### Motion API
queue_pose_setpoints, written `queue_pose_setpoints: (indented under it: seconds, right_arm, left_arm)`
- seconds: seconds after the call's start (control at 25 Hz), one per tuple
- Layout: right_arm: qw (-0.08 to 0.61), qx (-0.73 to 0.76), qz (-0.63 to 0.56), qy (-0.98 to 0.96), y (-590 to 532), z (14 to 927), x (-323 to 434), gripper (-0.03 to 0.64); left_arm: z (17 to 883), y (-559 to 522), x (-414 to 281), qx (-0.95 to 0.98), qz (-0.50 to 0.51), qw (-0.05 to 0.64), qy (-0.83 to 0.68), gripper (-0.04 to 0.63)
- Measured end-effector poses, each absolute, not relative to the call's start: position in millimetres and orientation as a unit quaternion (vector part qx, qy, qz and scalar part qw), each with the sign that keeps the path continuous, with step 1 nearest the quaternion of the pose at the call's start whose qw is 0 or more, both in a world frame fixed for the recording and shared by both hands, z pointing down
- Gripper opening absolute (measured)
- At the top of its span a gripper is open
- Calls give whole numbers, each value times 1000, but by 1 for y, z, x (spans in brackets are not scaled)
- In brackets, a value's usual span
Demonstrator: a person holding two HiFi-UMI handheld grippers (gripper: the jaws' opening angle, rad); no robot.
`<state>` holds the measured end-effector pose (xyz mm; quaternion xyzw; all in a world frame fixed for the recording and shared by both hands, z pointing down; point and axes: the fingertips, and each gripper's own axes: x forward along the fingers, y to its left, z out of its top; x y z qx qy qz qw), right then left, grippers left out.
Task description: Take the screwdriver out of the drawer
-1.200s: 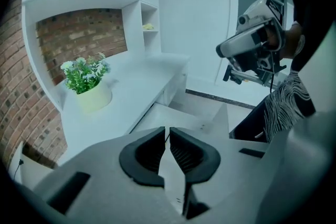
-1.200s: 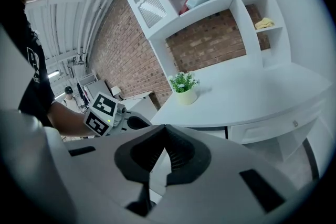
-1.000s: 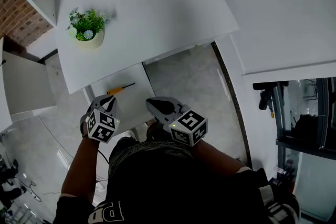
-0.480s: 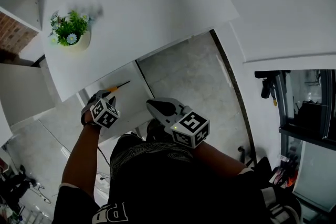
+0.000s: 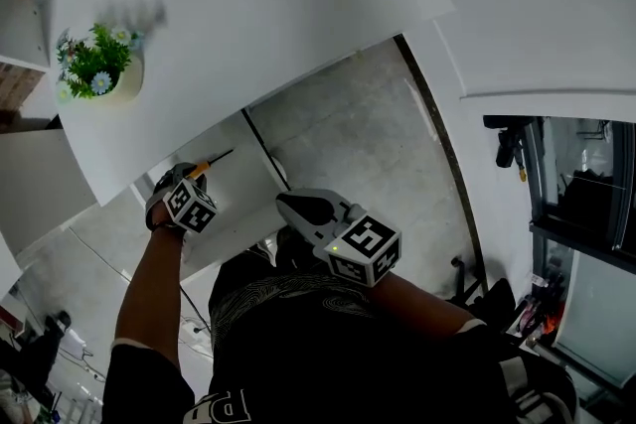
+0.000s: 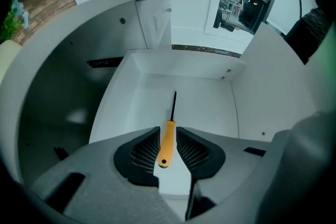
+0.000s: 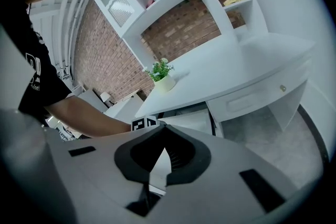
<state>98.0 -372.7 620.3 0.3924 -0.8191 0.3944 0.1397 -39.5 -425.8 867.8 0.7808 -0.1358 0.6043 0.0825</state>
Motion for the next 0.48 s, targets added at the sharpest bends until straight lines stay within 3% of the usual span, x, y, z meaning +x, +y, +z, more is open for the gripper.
queue_pose_setpoints:
  seconds: [0.48]
  right_arm:
    - [136, 393, 424, -804, -377, 641, 110, 4]
  left_arm:
    - [914, -425, -42, 750, 649, 87, -97, 101]
